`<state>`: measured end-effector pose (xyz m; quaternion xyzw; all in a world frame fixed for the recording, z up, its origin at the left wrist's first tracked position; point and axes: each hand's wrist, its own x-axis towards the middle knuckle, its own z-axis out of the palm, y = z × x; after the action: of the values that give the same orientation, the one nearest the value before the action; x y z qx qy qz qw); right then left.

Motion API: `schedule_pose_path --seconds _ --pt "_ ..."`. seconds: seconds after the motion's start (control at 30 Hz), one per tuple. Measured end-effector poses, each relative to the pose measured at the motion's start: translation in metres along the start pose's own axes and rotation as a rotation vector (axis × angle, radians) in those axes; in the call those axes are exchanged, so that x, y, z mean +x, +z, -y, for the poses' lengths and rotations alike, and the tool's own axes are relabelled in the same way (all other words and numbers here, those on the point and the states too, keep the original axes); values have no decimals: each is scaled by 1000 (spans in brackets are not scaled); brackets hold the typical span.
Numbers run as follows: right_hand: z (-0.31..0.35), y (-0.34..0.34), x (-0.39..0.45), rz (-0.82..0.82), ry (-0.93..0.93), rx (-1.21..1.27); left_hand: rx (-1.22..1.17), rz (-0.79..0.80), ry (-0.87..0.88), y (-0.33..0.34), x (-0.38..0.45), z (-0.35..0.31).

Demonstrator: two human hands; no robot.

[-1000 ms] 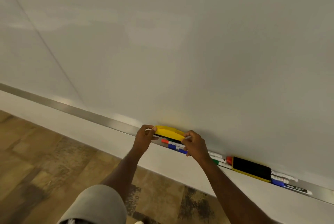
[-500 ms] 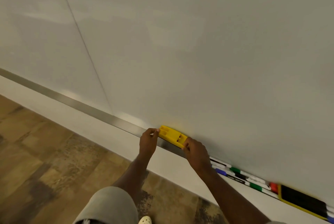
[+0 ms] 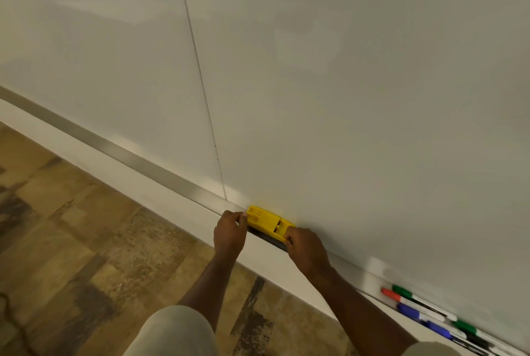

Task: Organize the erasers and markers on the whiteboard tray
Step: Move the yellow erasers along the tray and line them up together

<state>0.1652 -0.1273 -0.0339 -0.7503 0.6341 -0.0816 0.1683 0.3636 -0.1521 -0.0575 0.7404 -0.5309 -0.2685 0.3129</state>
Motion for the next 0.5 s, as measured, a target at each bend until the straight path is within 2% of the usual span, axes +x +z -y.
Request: schedule_pose_path --seconds 0.33,0.5 --pt "31 28 40 81 -30 -32 127 7 -24 -13 43 34" --pt "29 37 42 87 -31 -55 162 8 39 -10 45 40"
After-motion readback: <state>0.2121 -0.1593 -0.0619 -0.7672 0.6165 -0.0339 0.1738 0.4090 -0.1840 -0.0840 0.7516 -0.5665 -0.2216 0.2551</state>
